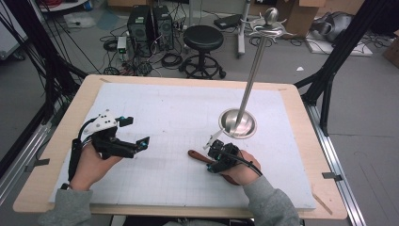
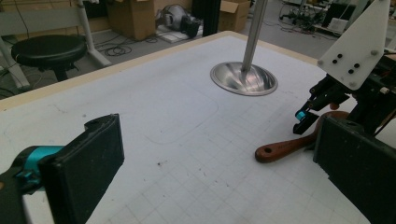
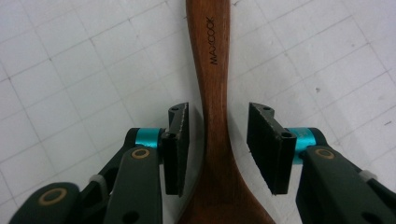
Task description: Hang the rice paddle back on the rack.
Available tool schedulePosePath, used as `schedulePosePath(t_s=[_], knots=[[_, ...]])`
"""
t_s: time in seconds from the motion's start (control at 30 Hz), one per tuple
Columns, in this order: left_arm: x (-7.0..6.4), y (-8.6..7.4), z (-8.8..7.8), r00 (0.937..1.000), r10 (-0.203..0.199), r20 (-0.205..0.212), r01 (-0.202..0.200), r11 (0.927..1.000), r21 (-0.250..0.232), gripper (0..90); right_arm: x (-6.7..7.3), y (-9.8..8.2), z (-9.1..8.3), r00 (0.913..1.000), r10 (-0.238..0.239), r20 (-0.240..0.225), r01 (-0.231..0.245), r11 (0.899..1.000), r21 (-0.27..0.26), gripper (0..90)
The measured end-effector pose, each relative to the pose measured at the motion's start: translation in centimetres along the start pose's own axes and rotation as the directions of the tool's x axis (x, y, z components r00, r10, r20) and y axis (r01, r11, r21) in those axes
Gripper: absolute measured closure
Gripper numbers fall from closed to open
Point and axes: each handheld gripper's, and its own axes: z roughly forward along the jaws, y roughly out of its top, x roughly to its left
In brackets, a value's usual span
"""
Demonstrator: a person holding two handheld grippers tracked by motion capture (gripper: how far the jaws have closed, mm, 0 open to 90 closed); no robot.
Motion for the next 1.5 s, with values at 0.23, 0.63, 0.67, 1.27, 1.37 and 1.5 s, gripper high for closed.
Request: schedulePosePath(t_s=[0.23, 0.63, 0.67, 1.27, 1.37, 1.5], knots=[[0.0, 0.0, -0.1, 1.0000, 0.002, -0.002, -0.002, 1.0000, -0.003, 2.3, 0.1, 0.1, 0.0, 1.0000, 0.005, -0.007, -0.005, 1.000, 0.016, 63.1], [0.0, -0.1, -0.1, 1.0000, -0.001, 0.000, 0.001, 1.0000, 0.000, 2.3, -0.3, -0.1, -0.1, 0.9985, 0.031, -0.045, -0.030, 0.999, 0.031, 67.1], [0.0, -0.1, -0.1, 1.0000, -0.002, 0.000, 0.002, 1.0000, 0.001, 2.3, -0.3, -0.1, -0.1, 0.9984, 0.032, -0.046, -0.031, 0.999, 0.033, 67.2], [0.1, -0.2, -0.1, 1.0000, -0.002, 0.004, 0.002, 1.0000, 0.005, 2.3, -0.4, -0.2, -0.3, 0.9992, 0.005, -0.039, -0.003, 0.999, 0.035, 75.6], [0.1, -0.2, 0.0, 1.0000, -0.006, 0.003, 0.006, 1.0000, 0.005, 2.3, -0.7, -0.4, -0.7, 0.9991, 0.014, -0.041, -0.014, 1.000, 0.010, 75.8], [0.1, -0.1, 0.1, 1.0000, -0.005, 0.005, 0.005, 1.0000, 0.004, 2.3, -0.9, -0.6, -1.2, 0.9988, 0.015, -0.046, -0.017, 0.999, -0.033, 75.9]])
